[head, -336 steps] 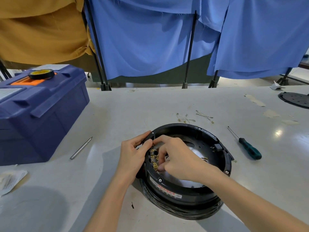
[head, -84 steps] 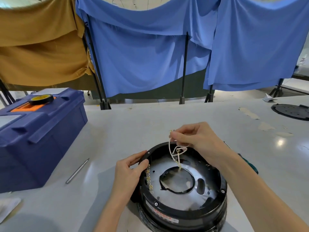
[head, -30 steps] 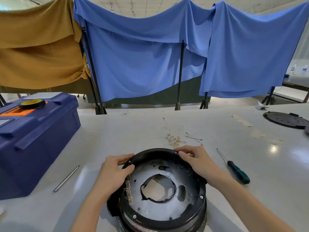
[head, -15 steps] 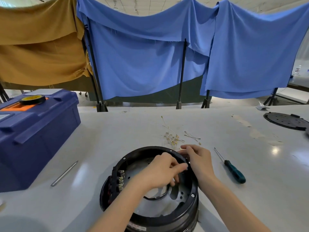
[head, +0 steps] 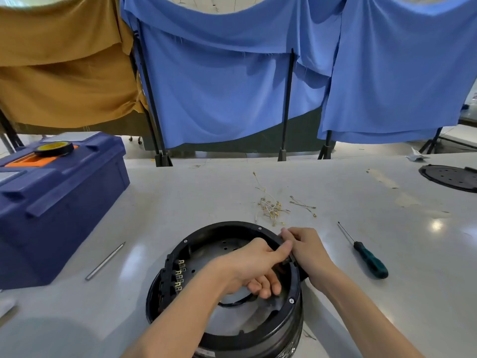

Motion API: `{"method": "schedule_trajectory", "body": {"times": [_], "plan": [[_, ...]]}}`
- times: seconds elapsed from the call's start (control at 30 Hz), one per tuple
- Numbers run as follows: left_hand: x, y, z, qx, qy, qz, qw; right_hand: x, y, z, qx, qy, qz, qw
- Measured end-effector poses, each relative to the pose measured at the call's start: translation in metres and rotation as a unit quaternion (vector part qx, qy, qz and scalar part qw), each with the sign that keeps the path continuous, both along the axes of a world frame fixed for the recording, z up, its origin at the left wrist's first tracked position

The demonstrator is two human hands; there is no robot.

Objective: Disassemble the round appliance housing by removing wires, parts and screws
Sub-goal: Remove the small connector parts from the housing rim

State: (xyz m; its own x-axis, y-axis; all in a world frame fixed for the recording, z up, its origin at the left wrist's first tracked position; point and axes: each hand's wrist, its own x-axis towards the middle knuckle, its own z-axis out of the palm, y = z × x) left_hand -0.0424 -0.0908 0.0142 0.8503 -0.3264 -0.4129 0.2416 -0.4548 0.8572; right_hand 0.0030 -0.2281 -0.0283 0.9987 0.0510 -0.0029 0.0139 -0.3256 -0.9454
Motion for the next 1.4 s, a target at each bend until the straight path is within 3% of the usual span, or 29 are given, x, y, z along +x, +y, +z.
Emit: {"method": "schedule_trajectory", "body": {"times": [0.4, 0.8, 1.1, 1.4], "plan": [[0.001, -0.017, -0.018, -0.03, -0.04, 0.103, 0.993, 0.0, -0.002, -0.004, -0.124, -0.005, -0.026, 0.992], [0.003, -0.028, -0.024, -0.12, -0.046, 0.168, 0.977, -0.001, -0.002, -0.003, -0.105, 0.002, -0.031, 0.994], [0.004, -0.029, -0.029, -0.092, -0.087, 0.184, 0.975, -0.002, -0.001, -0.002, -0.108, -0.004, -0.028, 0.994], [0.006, -0.028, -0.029, -0.067, -0.087, 0.191, 0.975, 0.007, -0.002, -0.005, -0.185, -0.019, 0.01, 0.982]]}}
